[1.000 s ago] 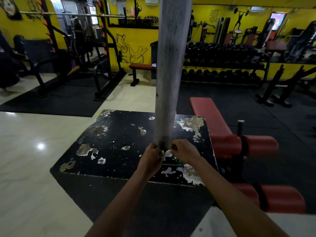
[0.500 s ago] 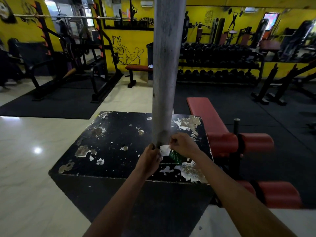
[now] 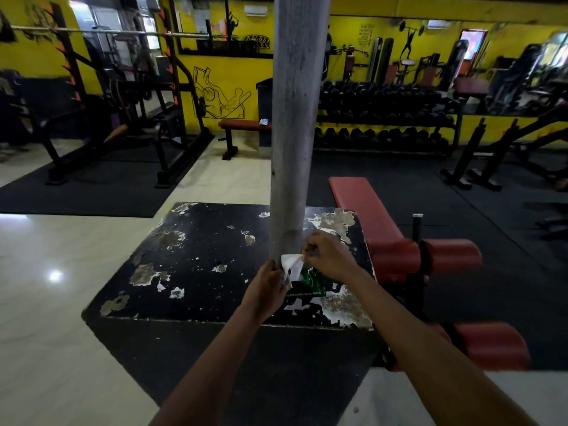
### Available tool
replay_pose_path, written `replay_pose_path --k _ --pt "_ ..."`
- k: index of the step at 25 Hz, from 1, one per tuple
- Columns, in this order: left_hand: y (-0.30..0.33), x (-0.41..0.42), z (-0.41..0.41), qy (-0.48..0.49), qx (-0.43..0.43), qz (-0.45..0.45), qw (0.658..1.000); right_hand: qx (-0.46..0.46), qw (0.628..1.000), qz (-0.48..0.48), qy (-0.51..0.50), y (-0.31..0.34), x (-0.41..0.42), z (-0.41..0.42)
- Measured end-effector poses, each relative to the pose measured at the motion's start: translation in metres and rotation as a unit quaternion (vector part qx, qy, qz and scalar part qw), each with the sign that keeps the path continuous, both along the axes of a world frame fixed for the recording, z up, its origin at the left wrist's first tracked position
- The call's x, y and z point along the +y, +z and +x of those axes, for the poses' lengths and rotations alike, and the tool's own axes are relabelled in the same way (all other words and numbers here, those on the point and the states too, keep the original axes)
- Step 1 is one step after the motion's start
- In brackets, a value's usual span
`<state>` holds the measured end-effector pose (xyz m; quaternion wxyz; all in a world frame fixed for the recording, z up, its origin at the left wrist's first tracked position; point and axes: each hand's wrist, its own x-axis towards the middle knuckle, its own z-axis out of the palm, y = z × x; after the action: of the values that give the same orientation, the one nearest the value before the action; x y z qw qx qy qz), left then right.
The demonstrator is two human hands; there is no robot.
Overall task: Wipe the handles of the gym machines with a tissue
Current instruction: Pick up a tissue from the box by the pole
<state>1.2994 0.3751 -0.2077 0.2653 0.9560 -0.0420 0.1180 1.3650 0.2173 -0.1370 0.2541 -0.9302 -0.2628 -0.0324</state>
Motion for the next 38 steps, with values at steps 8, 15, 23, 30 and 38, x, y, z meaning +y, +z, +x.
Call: replay_pose_path --k 8,15,23,30,38 --pt "0.004 0.0 -0.001 -0.04 -0.016 0.03 0.999 0.009 0.999 0.037 -0.02 0.008 -0.005 -0.006" --pt "0.003 0.0 0.001 -0.037 -0.012 0.07 0.997 0.01 0.997 0.068 -0.032 0.028 -0.018 -0.004" --pt "0.016 0.0 0.006 -0.051 0.026 0.063 0.996 -0.016 0.996 0.079 -0.029 0.037 -0.028 -0.008" --pt "0.034 -0.005 0.016 -0.058 0.032 -0.017 0.998 -0.039 0.994 0.092 -0.041 0.047 -0.043 -0.015" --pt "0.075 -0.042 0.017 -0.08 0.046 -0.065 0.994 -0.066 0.988 0.06 -0.125 0.069 -0.081 -0.044"
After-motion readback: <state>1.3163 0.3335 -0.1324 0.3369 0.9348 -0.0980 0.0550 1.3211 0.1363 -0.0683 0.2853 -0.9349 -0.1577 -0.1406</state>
